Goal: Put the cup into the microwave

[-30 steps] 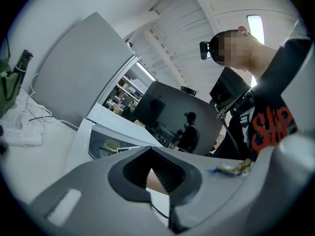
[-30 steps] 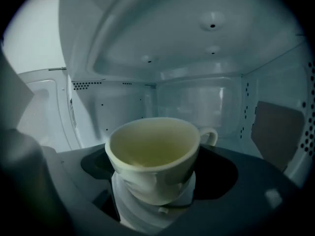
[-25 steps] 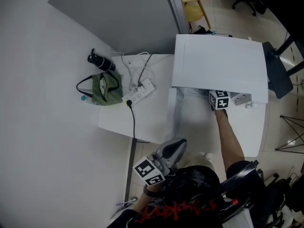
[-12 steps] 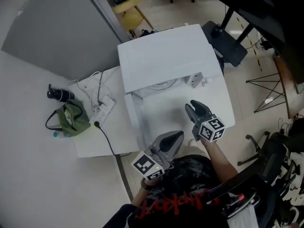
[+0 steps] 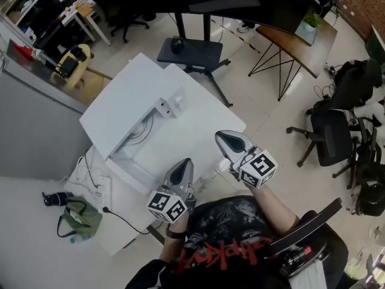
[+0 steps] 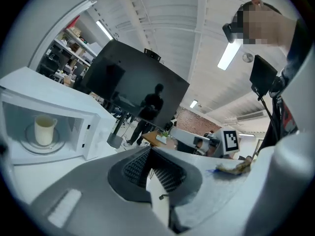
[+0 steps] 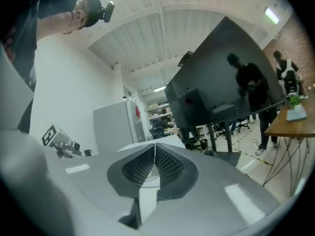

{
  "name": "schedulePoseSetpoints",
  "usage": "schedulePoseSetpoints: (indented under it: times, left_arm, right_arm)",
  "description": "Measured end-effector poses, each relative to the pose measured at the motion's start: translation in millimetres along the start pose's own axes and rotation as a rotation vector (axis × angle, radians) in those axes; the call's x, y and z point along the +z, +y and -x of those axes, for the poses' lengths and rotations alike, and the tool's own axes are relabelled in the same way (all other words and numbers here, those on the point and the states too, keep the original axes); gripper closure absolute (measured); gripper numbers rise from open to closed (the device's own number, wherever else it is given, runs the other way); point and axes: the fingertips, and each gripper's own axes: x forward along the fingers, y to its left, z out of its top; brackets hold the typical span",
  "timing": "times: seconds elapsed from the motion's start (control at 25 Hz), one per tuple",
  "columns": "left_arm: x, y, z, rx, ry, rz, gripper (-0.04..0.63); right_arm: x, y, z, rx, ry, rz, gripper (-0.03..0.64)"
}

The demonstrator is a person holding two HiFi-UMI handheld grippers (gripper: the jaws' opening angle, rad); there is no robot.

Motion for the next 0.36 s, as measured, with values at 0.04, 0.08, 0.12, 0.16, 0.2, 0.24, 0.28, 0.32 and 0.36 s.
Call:
schedulePoseSetpoints:
  times: [0.04, 0.08, 0.12, 0.16, 0.2, 0.24, 0.28, 0.32, 0.36]
  left_arm:
    - [-5.8, -13.2, -2.9, -0.008, 0.013, -0.014, 0.595]
    - [-12.1, -27.6, -6.5, -0.016, 0.020, -0.027, 0.595]
    - [-19.3, -42.9, -10.1, -0.022, 0.022, -0.037, 0.595]
    - [-27.2, -59.3, -13.7, -0.022, 0.022, -0.044, 0.595]
    - [-36.3, -77.1, -17.4, -0.021, 0.025, -0.048, 0.595]
    - [-47.1, -96.3, -21.7, -0.022, 0.029, -0.051, 0.595]
    - [-59.2, -117.0, -26.7, -0.029, 0.032, -0.053, 0.595]
    - [-72.3, -138.8, -32.1, -0.040, 0.036, -0.054, 0.595]
    - [-85.8, -161.0, -37.8, -0.053, 0.039, -0.056, 0.595]
  right_arm:
    - [4.4, -3.9, 23.8, -0.023, -0.023, 0.002, 0.609]
    - [8.2, -7.9, 48.2, -0.044, -0.046, 0.005, 0.614]
    - [11.1, -11.3, 73.1, -0.061, -0.067, 0.008, 0.614]
    - [12.6, -13.8, 98.4, -0.075, -0.084, 0.011, 0.614]
    - [12.8, -15.6, 124.5, -0.087, -0.100, 0.011, 0.614]
    - [12.4, -16.9, 151.1, -0.098, -0.113, 0.009, 0.614]
    - [11.7, -18.0, 178.3, -0.108, -0.125, 0.007, 0.614]
    - [11.0, -19.0, 205.9, -0.118, -0.137, 0.005, 0.614]
    - [10.3, -20.0, 233.6, -0.128, -0.149, 0.003, 0.614]
